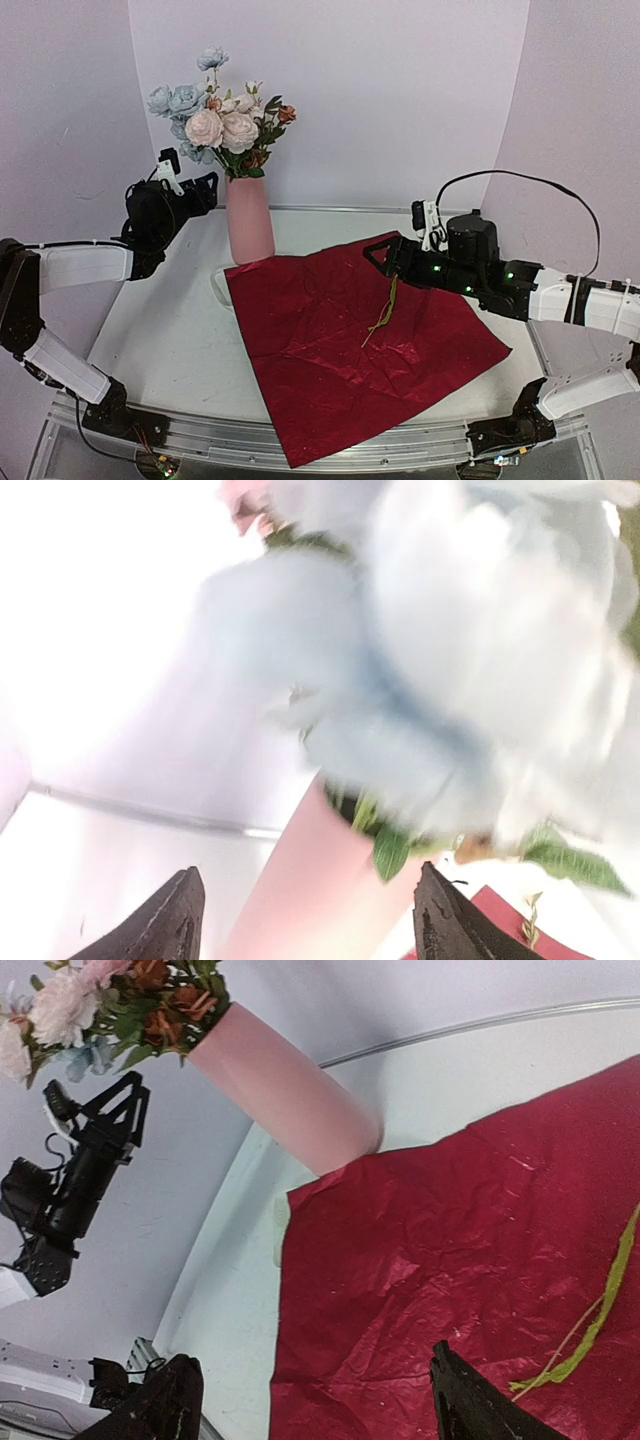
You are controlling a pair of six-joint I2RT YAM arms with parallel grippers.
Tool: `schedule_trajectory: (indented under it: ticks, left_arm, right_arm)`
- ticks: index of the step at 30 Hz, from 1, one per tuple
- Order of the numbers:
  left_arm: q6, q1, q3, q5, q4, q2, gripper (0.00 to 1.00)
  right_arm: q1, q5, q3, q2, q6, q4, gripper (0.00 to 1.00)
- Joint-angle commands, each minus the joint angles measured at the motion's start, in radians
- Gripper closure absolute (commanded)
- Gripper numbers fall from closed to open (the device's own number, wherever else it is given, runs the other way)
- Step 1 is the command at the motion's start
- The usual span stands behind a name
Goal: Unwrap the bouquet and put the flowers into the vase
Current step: Insert the fake flower into the vase.
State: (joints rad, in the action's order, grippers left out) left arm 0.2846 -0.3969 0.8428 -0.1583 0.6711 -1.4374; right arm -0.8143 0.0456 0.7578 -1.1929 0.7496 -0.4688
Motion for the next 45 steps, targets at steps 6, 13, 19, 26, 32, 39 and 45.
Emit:
schedule_trajectory:
  ticks: [6,13,19,26,32,39,45]
  left_arm:
    - [0.061,-0.004,-0.117,0.022,-0.171,0.226,0.24]
    - [0.147,-0.014,-0.163,0.062,-0.376,0.321,0.18]
    - [0.151,-0.079,-0.166,0.080,-0.465,0.325,0.16]
    - [0.172,-0.146,-0.157,0.112,-0.513,0.301,0.17]
    - [0.192,-0.162,-0.169,0.138,-0.521,0.318,0.16]
    - [0.212,-0.178,-0.178,0.195,-0.522,0.307,0.17]
    - [0.211,-0.193,-0.164,0.205,-0.522,0.276,0.17]
  right_arm:
    - [0.022,-0.421,0.036,0.054,0.142,0.347,0.20]
    - [0.171,-0.334,0.069,-0.065,0.180,0.457,0.24]
    - [0.199,-0.298,0.168,-0.234,0.152,0.482,0.26]
    - [0.200,-0.231,0.290,-0.470,0.167,0.526,0.29]
    - [0.198,-0.242,0.454,-0.672,0.183,0.667,0.39]
    - [0.199,-0.263,0.493,-0.757,0.190,0.682,0.46]
    - [0.197,-0.267,0.537,-0.826,0.185,0.705,0.53]
